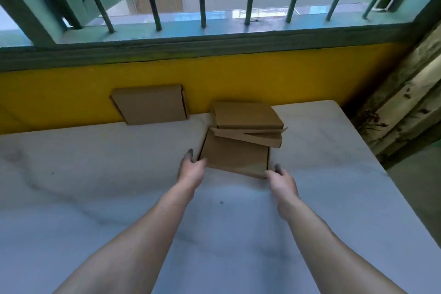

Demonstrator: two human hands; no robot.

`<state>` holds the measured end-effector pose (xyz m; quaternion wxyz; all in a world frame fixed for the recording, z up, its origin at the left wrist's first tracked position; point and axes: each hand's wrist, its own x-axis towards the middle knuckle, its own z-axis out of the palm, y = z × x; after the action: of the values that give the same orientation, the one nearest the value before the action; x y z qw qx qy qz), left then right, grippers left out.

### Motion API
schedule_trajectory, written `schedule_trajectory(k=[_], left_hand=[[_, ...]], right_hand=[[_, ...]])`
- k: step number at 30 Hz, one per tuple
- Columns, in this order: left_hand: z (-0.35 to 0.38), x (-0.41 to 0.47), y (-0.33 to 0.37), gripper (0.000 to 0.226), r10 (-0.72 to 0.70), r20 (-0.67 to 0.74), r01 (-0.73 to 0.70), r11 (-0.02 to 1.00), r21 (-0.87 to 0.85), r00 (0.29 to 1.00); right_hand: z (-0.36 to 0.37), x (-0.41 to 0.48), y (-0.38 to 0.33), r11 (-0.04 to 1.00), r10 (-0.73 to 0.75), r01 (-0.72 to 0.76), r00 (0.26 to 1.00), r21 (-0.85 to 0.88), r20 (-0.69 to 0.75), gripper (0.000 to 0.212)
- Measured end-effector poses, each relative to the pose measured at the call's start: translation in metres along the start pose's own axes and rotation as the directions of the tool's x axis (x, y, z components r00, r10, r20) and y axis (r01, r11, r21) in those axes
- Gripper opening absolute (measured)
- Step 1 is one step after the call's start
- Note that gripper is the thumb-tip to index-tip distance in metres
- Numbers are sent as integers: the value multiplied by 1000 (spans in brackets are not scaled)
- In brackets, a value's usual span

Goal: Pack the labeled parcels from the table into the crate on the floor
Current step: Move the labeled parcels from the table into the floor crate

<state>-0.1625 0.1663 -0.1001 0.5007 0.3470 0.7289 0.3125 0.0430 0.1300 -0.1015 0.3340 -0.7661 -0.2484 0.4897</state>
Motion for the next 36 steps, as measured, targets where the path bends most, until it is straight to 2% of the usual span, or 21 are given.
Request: schedule_trajectory(k=[6, 11, 17, 20, 24, 28, 36], left_hand=[[7, 15, -2, 54, -5, -1, 5, 999, -44, 1000], [-21, 2, -15, 42, 4, -57, -10, 994, -110, 998], [-78, -23, -44, 12, -33, -166, -16, 958, -285, 986], [-111, -32, -58, 21, -37, -179, -23, 947, -322, 983], [-159, -47, -69, 54, 12, -125, -51, 947, -318, 992], [-205, -62, -80, 55, 118, -85, -136, 958, -253, 989], [-264, -82, -102, 38, 135, -187, -207, 869, -450, 973]], right_hand=[[6, 14, -3, 1000, -19, 20, 996, -13, 84, 35], [14, 0, 5, 997, -73, 73, 993, 2, 88, 37], [42, -37, 14, 999, -50, 51, 989, -7, 138, 27], [60, -61, 16, 997, -76, 77, 987, 2, 143, 18], [88, -96, 14, 991, -131, 129, 980, 24, 148, 9], [116, -127, 11, 985, -162, 152, 976, 77, 146, 13], [154, -173, 12, 962, -130, 87, 979, 260, 154, 14]])
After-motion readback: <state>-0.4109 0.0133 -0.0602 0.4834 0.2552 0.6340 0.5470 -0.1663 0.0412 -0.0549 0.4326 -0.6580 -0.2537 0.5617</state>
